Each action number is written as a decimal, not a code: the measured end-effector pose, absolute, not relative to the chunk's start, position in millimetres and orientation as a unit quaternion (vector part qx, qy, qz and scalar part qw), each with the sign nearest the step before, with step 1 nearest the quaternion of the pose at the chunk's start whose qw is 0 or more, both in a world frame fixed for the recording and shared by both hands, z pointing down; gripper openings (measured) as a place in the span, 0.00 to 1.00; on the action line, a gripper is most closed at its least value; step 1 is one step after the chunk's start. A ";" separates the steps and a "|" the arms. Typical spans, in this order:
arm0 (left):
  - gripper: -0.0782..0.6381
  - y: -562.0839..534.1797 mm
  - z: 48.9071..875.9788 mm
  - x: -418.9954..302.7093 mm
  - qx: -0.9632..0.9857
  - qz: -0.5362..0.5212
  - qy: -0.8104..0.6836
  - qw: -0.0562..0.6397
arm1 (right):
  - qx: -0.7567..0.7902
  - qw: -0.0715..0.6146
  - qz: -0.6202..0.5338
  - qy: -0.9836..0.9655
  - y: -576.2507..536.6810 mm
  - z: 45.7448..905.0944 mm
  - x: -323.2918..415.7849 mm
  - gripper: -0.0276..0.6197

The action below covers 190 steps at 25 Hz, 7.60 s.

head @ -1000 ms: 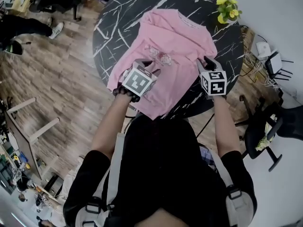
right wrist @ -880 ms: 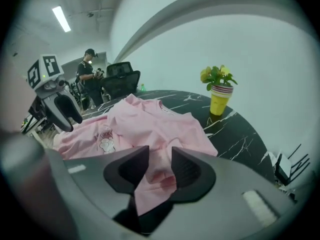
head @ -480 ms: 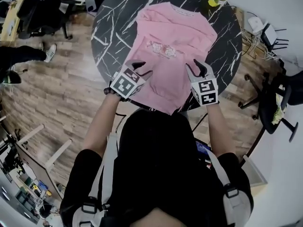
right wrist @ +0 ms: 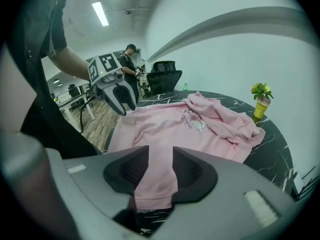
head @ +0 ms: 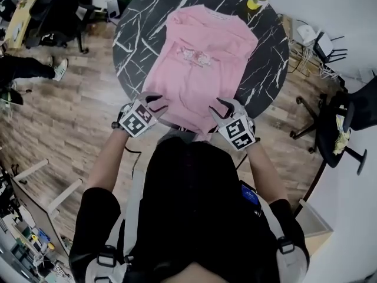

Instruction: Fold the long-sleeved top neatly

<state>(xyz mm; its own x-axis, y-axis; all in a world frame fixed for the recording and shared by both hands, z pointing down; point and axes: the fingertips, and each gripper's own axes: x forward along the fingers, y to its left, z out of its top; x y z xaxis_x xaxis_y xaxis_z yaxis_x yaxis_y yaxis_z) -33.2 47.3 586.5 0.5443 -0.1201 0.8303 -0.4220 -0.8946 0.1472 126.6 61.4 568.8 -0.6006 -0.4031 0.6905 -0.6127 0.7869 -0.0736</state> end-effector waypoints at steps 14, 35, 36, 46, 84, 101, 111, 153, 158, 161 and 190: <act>0.37 68.6 591.9 -81.6 0.869 0.483 -0.096 0.044 | 0.339 0.372 0.170 -0.847 127.5 580.0 116.7 0.28; 0.13 72.3 641.8 -128.5 0.849 0.526 0.037 0.026 | 0.418 0.446 0.227 -0.758 165.0 634.0 92.0 0.07; 0.13 74.2 639.5 -130.1 0.850 0.525 0.039 0.023 | 0.421 0.442 0.226 -0.759 167.4 631.3 92.1 0.07; 0.13 95.8 638.6 -149.4 0.852 0.520 0.045 0.052 | 0.415 0.441 0.238 -0.760 194.7 630.0 92.6 0.07; 0.30 -266.9 571.6 -18.7 0.886 0.410 -0.168 0.135 | 0.543 0.333 0.191 -0.747 -155.6 546.3 270.3 0.31; 0.40 -336.5 603.8 16.4 0.899 0.362 -0.055 0.242 | 0.497 0.311 0.282 -0.759 -255.7 624.5 297.7 0.32; 0.43 -341.7 627.0 25.4 0.897 0.345 -0.097 0.258 | 0.471 0.337 0.270 -0.769 -255.0 633.2 292.1 0.31; 0.18 -199.3 512.5 -20.3 0.948 0.292 -0.068 0.106 | 0.507 0.277 0.177 -0.797 -86.3 513.3 227.1 0.07; 0.18 -153.9 535.2 -40.9 0.943 0.311 -0.055 0.101 | 0.502 0.281 0.195 -0.794 -42.8 531.2 216.6 0.08; 0.18 -129.4 554.4 -51.1 0.936 0.333 -0.044 0.104 | 0.486 0.308 0.197 -0.794 -19.3 549.2 207.3 0.08; 0.27 -56.8 617.3 -80.0 0.903 0.424 0.001 0.072 | 0.342 0.431 0.157 -0.820 29.1 608.2 114.1 0.29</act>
